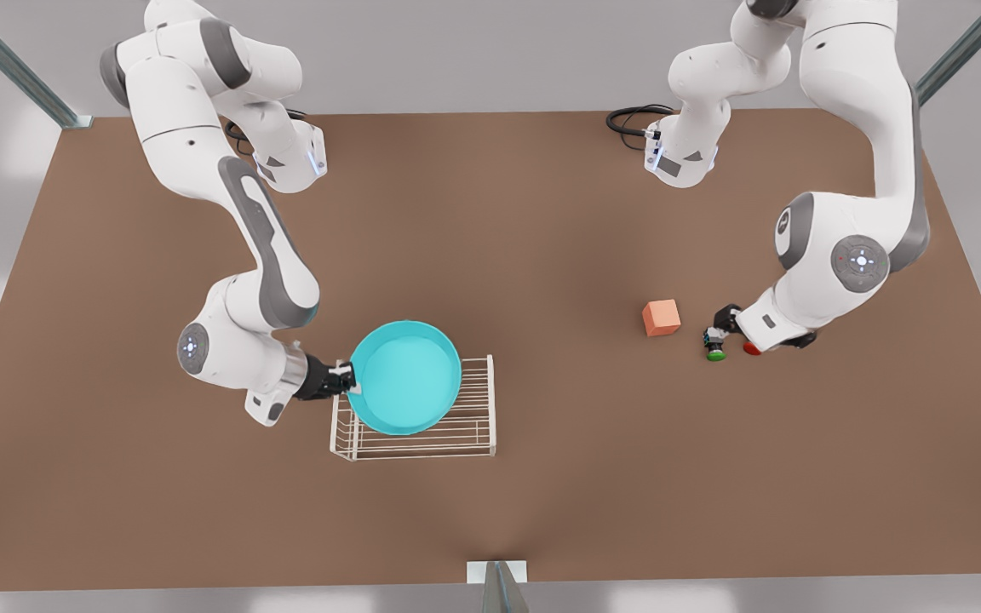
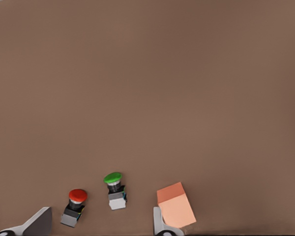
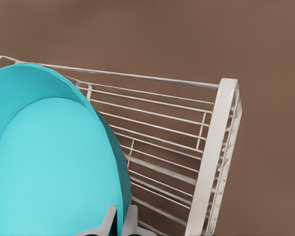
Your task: Place the plate on the shelf with right arm and place the red button switch in the plate with left arm
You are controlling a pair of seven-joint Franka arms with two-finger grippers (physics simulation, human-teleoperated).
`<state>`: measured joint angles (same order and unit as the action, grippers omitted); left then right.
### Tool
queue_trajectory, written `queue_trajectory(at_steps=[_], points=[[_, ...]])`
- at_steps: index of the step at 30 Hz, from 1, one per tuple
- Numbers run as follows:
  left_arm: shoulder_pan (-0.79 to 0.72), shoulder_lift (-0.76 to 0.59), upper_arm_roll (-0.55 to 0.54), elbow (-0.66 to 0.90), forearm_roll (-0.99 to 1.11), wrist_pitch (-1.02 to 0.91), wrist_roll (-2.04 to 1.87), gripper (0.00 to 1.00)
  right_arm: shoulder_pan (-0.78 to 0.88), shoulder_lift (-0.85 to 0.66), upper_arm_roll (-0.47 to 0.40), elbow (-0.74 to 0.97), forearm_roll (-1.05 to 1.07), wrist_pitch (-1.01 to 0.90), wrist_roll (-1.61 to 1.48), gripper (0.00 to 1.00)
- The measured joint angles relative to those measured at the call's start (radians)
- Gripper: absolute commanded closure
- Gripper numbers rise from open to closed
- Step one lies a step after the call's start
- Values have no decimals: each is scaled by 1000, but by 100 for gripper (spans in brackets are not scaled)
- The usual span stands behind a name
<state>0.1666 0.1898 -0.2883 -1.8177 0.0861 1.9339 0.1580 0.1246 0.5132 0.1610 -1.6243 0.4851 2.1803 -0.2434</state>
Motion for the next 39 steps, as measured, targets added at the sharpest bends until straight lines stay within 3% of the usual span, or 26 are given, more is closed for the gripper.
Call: queue_trajectory(at_steps=[2,3,4,5,7,10,12,15,19,23,28,39], points=[[45,-37,10,-142,5,52,73,0,7,8,-1,1,0,26,16,81],[69,-57,18,-204,0,82,106,0,9,9,-1,1,-1,37,23,73],[86,-70,35,-263,-7,118,137,0,9,10,-1,0,-3,46,32,8],[99,-77,53,-329,-13,164,167,0,7,10,-1,0,-4,53,39,0],[114,-80,92,-418,-22,256,226,0,4,-13,-15,-1,-7,64,54,0],[124,-45,115,-438,-30,361,307,0,-9,-192,-77,61,-22,-1,81,0],[116,0,118,-435,-33,430,360,0,-25,-242,-144,112,-173,-113,94,0],[130,58,121,-429,-34,519,433,0,-131,-211,-170,129,-369,-258,74,0],[180,101,121,-432,-34,602,531,0,-150,-162,-172,109,-475,-382,56,0],[193,129,120,-486,-37,682,604,0,-166,-205,-174,-65,-532,-373,46,0],[215,90,124,-561,-40,755,663,0,-174,-194,-175,-70,-553,-362,35,0],[241,150,127,-623,-33,931,740,0,-174,-187,-175,-58,-553,-357,20,0]])
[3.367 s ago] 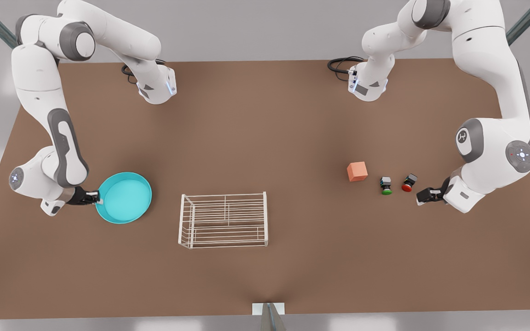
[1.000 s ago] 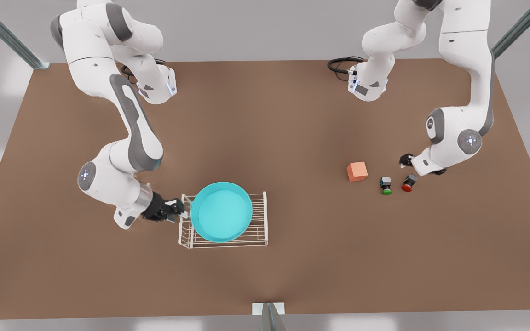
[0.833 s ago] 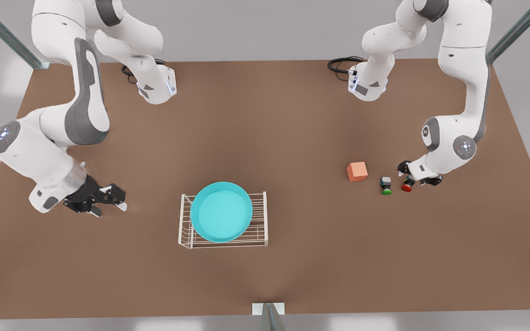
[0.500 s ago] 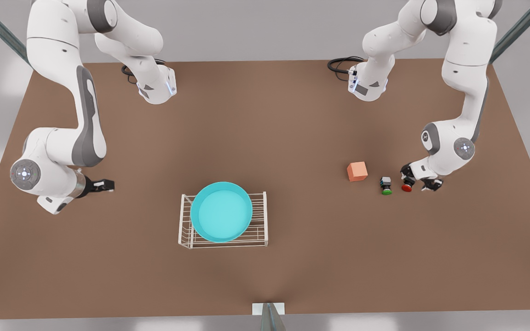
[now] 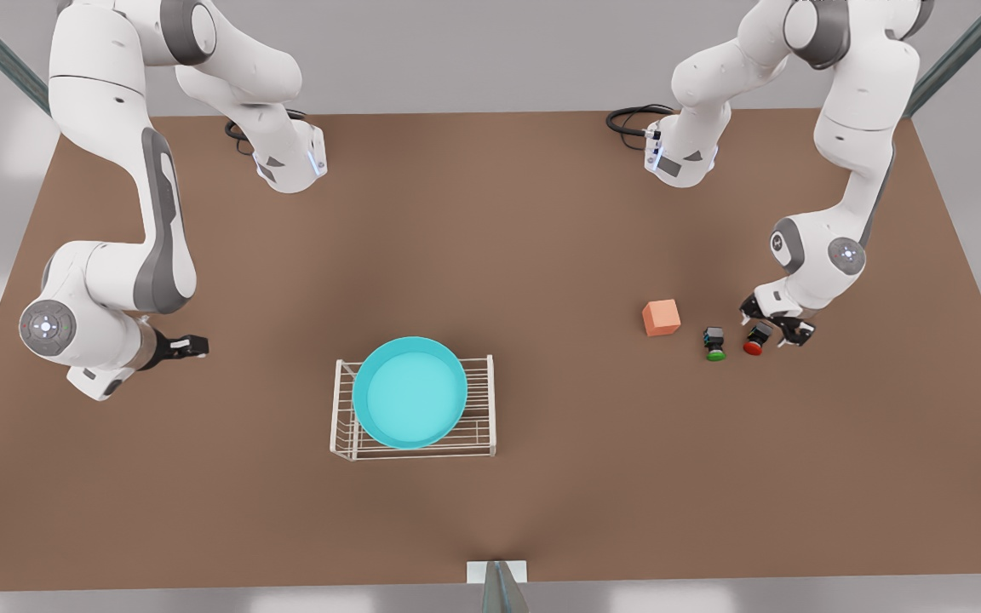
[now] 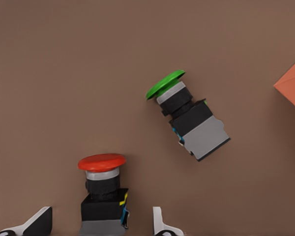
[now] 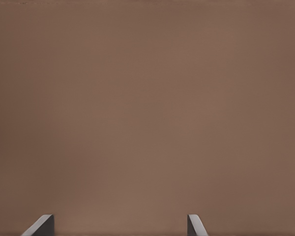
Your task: Place the plate on the shelf with right arm and place the red button switch in the plate with left arm
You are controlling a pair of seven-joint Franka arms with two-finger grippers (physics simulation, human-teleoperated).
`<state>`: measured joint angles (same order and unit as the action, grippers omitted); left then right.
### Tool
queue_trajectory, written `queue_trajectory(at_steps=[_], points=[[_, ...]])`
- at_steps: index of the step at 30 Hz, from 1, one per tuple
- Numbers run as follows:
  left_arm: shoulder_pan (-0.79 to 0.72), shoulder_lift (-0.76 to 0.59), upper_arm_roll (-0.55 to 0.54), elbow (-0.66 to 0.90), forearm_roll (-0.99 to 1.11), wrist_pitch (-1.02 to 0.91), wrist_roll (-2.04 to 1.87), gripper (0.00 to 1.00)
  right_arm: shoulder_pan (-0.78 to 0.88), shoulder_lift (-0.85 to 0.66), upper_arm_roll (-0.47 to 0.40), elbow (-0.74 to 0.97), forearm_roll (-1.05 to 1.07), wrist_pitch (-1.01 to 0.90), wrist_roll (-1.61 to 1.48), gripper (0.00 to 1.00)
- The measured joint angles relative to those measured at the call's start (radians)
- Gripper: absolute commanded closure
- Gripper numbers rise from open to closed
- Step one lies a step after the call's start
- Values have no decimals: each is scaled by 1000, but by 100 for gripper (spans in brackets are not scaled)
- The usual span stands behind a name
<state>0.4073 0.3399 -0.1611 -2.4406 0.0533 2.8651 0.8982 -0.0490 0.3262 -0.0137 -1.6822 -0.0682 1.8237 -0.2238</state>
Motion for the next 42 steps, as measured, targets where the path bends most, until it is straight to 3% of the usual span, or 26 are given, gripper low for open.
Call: queue_trajectory(at_steps=[4,5,7,10,15,18,20,24,27,35,42], points=[[12,27,0,0,2,44,22,5,2,5,1,4,1,-1,-2,0],[14,36,0,0,2,56,27,15,2,6,1,5,1,-1,-3,0],[16,44,0,0,3,76,36,54,2,7,2,8,1,-2,-3,0],[16,46,0,0,3,99,46,69,2,11,2,9,1,-1,-5,0],[7,-51,-5,72,14,52,58,69,2,14,1,10,1,0,-6,0],[-48,-99,-41,334,21,-155,26,69,1,14,1,11,1,1,-7,0],[-125,-84,-125,504,12,-306,-47,69,1,14,1,11,1,1,-7,0],[-304,-55,-252,662,-222,-522,-298,69,1,14,0,13,1,1,-9,0],[-425,6,-290,750,-379,-598,-502,69,0,15,0,20,1,-1,-10,0],[-633,321,-292,1110,-495,-516,-967,69,0,23,0,23,1,-2,-13,0],[-784,453,-270,1210,-433,-330,-1289,69,-6,39,-2,43,2,-2,-17,0]])
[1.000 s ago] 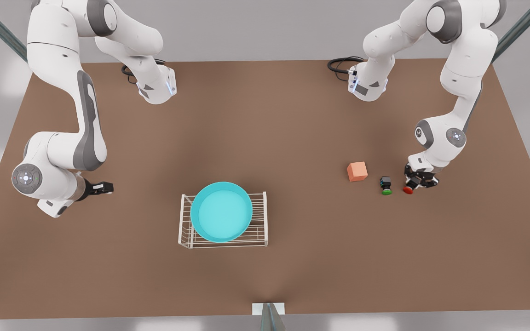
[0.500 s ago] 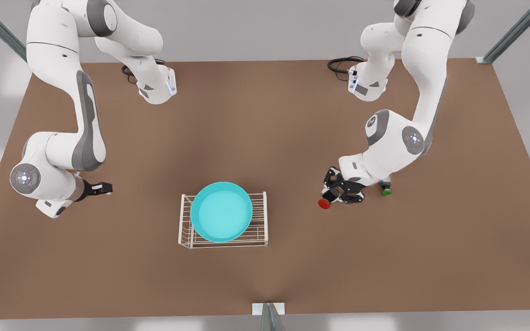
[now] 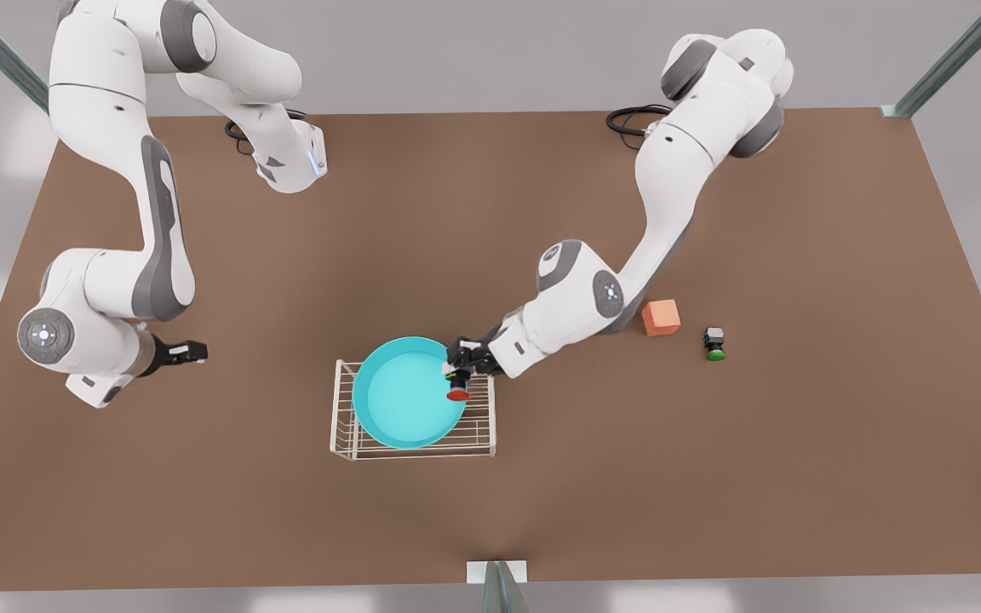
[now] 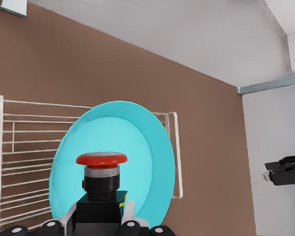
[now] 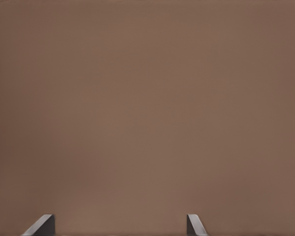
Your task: Place the plate on the shelf with right arm and place the red button switch in the plate with left arm
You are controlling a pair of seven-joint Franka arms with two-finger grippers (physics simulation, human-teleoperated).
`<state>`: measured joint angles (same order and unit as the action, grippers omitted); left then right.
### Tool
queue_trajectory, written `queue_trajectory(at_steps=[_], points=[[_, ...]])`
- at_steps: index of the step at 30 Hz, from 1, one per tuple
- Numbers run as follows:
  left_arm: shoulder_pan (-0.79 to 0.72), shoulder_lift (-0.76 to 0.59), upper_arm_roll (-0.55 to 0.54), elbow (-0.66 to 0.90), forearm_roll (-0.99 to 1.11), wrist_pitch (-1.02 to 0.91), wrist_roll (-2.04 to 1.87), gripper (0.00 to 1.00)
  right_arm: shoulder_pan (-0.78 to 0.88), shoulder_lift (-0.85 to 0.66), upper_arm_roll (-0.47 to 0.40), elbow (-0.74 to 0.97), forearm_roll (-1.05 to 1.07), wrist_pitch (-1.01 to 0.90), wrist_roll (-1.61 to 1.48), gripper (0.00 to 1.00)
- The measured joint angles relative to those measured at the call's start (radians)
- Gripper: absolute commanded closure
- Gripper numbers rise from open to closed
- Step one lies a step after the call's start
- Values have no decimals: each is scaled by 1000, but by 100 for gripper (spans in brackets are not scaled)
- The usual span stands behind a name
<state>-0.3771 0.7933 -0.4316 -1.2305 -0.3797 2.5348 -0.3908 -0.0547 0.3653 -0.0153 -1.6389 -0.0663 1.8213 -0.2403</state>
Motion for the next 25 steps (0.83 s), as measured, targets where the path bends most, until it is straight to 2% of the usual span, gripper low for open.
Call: queue_trajectory(at_steps=[4,5,6,9,10,13,16,17,18,19,20,25], points=[[-84,66,30,14,40,99,-140,69,-9,6,0,4,2,-1,-3,0],[-108,81,41,14,50,124,-167,12,-10,7,0,5,2,-1,-4,0],[-123,90,51,14,60,146,-189,0,-12,7,0,5,3,-1,-5,0],[-122,84,76,7,120,182,-242,0,-15,9,1,5,4,-1,-9,0],[-100,44,78,4,157,150,-257,0,-16,11,1,5,4,-1,-10,0],[89,-255,82,3,300,-218,-271,0,-16,14,1,6,5,0,-13,0],[241,-351,91,2,418,-568,-236,0,-16,17,1,6,5,0,-15,0],[246,-362,161,3,441,-658,-209,0,-16,17,1,6,6,0,-16,0],[230,-387,299,-25,424,-724,-174,0,-16,17,1,6,6,0,-16,0],[244,-469,390,-149,393,-750,-137,0,-16,18,1,7,6,0,-17,0],[266,-565,430,-302,367,-738,-102,0,-16,18,1,6,6,-1,-17,0],[287,-564,414,-276,313,-768,44,0,-16,31,2,7,7,-11,-17,0]])
